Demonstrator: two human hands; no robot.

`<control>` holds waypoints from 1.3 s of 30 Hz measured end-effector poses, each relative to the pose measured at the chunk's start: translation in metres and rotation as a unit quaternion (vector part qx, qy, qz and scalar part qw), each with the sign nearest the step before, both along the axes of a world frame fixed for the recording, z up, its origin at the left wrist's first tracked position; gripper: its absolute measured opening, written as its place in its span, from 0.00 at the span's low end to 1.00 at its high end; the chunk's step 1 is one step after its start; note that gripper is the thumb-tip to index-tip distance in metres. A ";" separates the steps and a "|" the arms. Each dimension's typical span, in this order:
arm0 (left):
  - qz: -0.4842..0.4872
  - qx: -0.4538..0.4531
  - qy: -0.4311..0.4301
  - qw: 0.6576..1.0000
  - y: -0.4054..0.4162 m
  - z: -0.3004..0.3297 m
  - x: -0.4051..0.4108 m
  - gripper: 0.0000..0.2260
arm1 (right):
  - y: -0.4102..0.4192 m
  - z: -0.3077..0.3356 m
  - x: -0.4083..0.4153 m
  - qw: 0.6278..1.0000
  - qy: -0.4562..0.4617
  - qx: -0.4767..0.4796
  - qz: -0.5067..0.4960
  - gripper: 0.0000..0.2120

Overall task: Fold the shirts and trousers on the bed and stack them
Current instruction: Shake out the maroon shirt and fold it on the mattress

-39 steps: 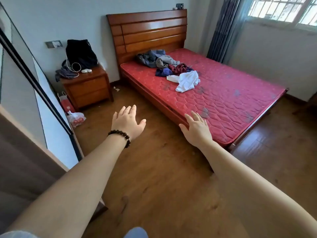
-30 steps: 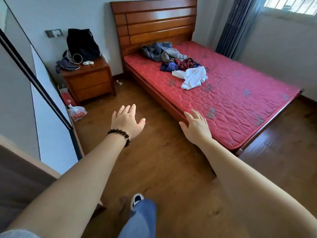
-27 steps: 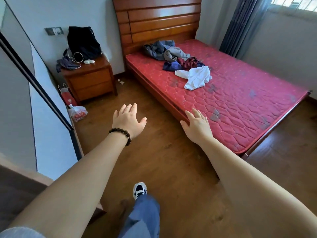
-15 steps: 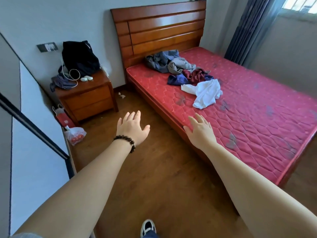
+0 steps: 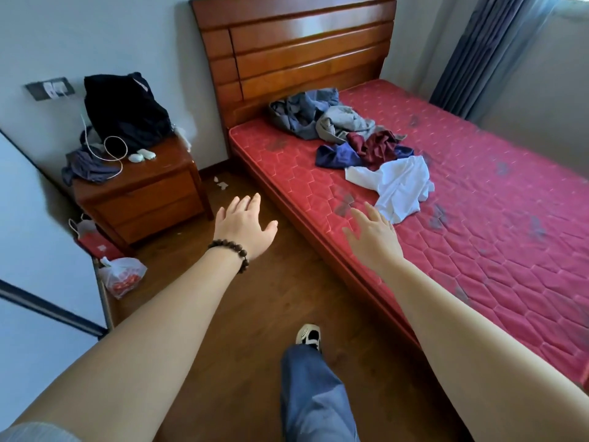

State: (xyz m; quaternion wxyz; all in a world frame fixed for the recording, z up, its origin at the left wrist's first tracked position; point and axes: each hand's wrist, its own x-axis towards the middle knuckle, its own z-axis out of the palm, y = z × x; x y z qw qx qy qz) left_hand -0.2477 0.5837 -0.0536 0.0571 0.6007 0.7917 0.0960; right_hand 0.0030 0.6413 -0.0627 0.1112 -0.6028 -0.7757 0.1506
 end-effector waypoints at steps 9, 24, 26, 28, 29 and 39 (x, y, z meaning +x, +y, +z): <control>-0.019 -0.019 0.019 0.999 0.214 0.007 -0.019 0.32 | 0.205 -0.010 -0.016 0.999 0.021 -0.023 -0.022 0.23; -0.104 -0.034 0.009 0.994 0.440 -0.002 -0.006 0.32 | 0.387 -0.019 -0.003 0.994 0.013 -0.040 -0.102 0.23; -0.123 -0.040 0.004 0.992 0.468 -0.011 -0.003 0.32 | 0.406 -0.022 -0.001 0.992 0.007 -0.045 -0.117 0.24; -0.141 -0.039 -0.002 0.989 0.500 -0.019 -0.002 0.33 | 0.428 -0.026 -0.001 0.989 0.005 -0.052 -0.141 0.25; -0.151 -0.035 -0.004 0.988 0.519 -0.024 -0.003 0.33 | 0.440 -0.029 -0.003 0.986 0.005 -0.055 -0.154 0.25; -0.273 -0.041 -0.001 0.961 0.728 -0.050 -0.040 0.32 | 0.577 -0.055 -0.062 0.958 -0.004 -0.083 -0.275 0.25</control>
